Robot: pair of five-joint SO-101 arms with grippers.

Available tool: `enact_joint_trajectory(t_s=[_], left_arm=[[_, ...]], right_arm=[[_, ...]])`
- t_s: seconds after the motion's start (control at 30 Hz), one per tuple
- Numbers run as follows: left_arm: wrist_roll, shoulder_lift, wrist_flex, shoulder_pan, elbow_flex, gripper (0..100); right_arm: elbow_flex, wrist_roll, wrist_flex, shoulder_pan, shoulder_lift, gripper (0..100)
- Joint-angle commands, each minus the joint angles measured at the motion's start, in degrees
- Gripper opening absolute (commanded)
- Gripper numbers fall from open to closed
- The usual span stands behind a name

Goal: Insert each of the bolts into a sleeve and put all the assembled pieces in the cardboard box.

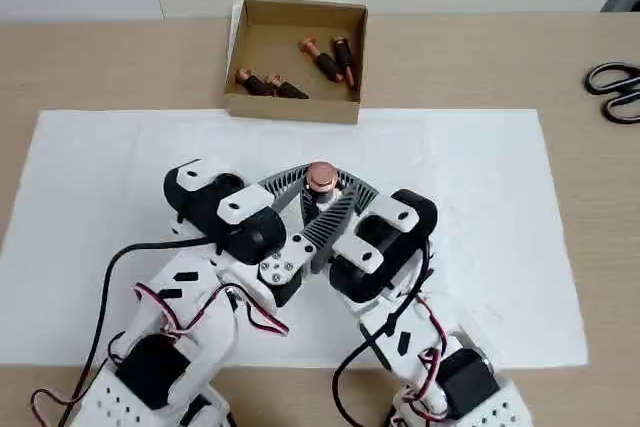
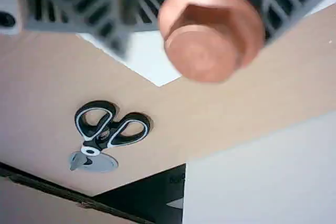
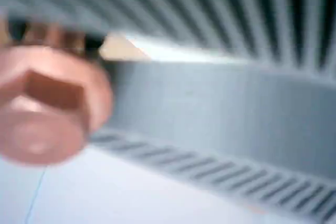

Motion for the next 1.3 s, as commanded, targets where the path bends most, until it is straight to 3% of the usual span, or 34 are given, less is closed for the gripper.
enact_joint_trajectory(t_s=[0.0, 0.4, 0.57, 0.8, 1.0, 1.13, 1.27], left_arm=[[-0.2, -0.2, 0.1, 0.3, -0.7, 26], [-11.0, -0.2, -0.2, -2.7, 1.8, 28], [-14.2, -0.5, -3.0, -6.4, -4.7, 27], [-19.2, -1.6, -4.0, -13.9, -15.6, 4], [-19.4, -15.0, -2.3, -19.1, -8.0, 1], [-19.2, -27.2, 0.0, -21.4, 2.6, 1], [-17.6, -26.5, 2.6, -24.0, 5.1, 1]], right_arm=[[-3.5, 0.3, -0.5, 0.4, -0.7, 0.4], [-3.5, 0.3, -0.2, 0.4, -0.7, 0.4], [-3.5, 0.4, -0.5, 0.5, -0.7, 0.4], [-3.5, 0.4, -0.7, 0.5, -0.7, 0.4], [-9.1, 0.4, -1.2, 0.5, -0.8, 0.4], [-9.5, 0.4, -8.7, 3.8, -2.1, 0.4], [-9.3, 0.4, -11.0, 7.5, -2.9, 0.4]])
